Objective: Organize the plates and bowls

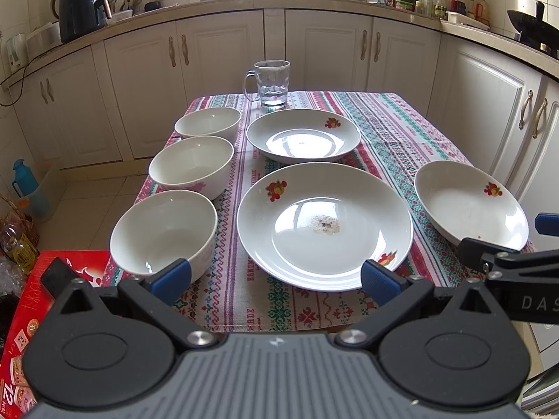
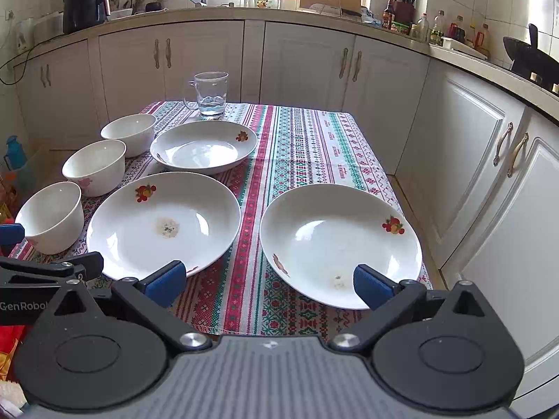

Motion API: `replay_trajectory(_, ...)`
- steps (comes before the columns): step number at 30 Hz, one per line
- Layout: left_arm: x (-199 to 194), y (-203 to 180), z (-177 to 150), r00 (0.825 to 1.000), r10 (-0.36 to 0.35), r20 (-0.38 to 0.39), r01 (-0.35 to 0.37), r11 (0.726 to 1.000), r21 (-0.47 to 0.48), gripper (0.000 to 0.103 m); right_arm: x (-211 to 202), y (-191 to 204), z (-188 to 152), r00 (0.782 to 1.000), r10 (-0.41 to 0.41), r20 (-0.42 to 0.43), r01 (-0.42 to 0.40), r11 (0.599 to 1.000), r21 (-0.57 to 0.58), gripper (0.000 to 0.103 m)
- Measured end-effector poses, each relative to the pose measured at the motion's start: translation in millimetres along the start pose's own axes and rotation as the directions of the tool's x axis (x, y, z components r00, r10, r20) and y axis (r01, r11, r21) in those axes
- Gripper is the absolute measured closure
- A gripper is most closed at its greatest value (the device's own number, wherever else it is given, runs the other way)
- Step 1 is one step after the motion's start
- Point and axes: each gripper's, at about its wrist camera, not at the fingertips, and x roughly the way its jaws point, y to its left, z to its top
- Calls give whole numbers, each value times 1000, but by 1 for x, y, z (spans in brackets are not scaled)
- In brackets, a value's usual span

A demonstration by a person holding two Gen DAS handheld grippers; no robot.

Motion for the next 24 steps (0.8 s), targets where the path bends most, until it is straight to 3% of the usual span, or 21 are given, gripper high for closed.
replay_trajectory(11, 0, -1, 0, 1000, -2, 6, 2, 1000, 11, 1, -1, 0, -1, 1000, 0, 5, 1, 1000, -4, 0)
replay_trajectory(20, 5, 2, 6, 998, -60, -24, 60, 998, 5, 1, -3, -1, 2, 1000, 5, 28, -5, 1000, -21, 0)
replay_trajectory(24, 4, 2, 13, 996, -85, 3, 85, 996, 21, 1, -4, -5, 5, 999, 13, 41, -12, 1000, -25, 0)
